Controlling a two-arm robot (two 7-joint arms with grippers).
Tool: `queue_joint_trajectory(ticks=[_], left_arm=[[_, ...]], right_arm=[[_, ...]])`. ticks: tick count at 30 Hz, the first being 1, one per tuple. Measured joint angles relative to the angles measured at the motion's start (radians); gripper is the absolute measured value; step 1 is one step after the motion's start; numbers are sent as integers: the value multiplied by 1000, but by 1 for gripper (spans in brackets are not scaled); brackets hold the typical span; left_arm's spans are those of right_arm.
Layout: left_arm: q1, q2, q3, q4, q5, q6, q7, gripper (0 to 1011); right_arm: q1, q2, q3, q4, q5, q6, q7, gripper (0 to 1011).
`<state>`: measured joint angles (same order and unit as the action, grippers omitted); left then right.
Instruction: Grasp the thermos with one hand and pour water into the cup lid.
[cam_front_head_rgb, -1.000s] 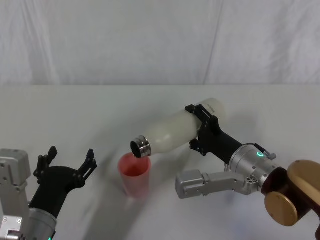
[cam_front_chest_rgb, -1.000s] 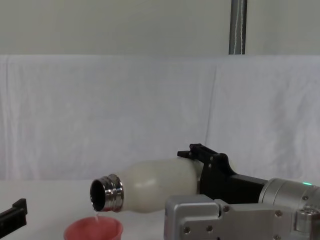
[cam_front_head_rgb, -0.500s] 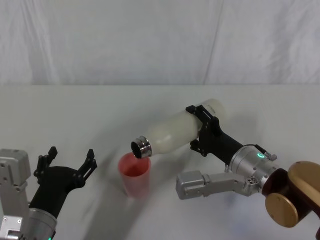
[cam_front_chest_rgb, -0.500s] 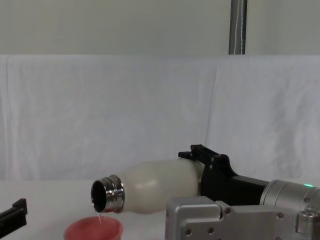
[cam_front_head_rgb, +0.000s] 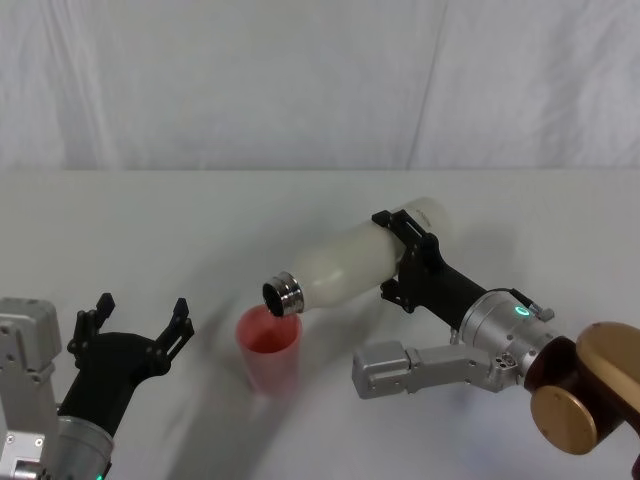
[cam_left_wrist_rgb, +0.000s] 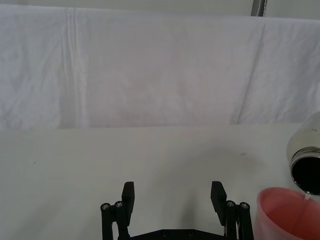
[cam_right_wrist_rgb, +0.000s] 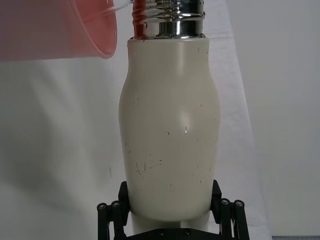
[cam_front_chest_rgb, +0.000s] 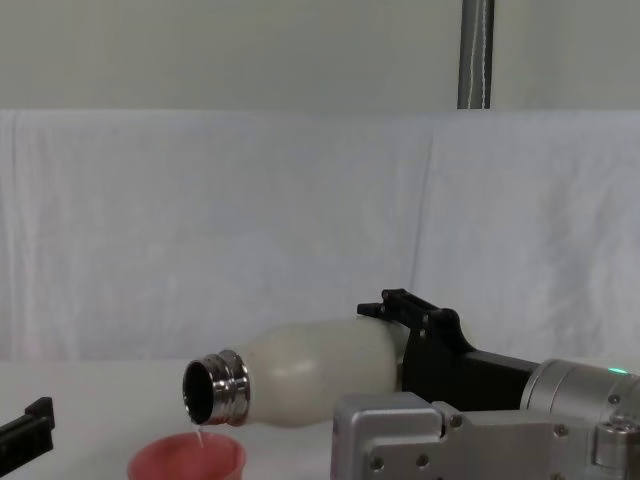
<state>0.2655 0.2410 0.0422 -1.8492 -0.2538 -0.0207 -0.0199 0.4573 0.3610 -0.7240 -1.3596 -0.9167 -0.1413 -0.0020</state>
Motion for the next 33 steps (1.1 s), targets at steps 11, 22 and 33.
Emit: queue_joint_trajectory(ticks=[11, 22, 33], left_arm=[[0, 0, 0, 0, 0, 0, 0, 1001], [0, 0, 0, 0, 0, 0, 0, 1001], [0, 0, 0, 0, 0, 0, 0, 1001]], right_arm=[[0, 0, 6, -5, 10, -1, 6, 950], [-7, -1, 19, -32, 40, -6, 26, 950], [-39, -24, 84, -67, 191, -27, 79, 950]])
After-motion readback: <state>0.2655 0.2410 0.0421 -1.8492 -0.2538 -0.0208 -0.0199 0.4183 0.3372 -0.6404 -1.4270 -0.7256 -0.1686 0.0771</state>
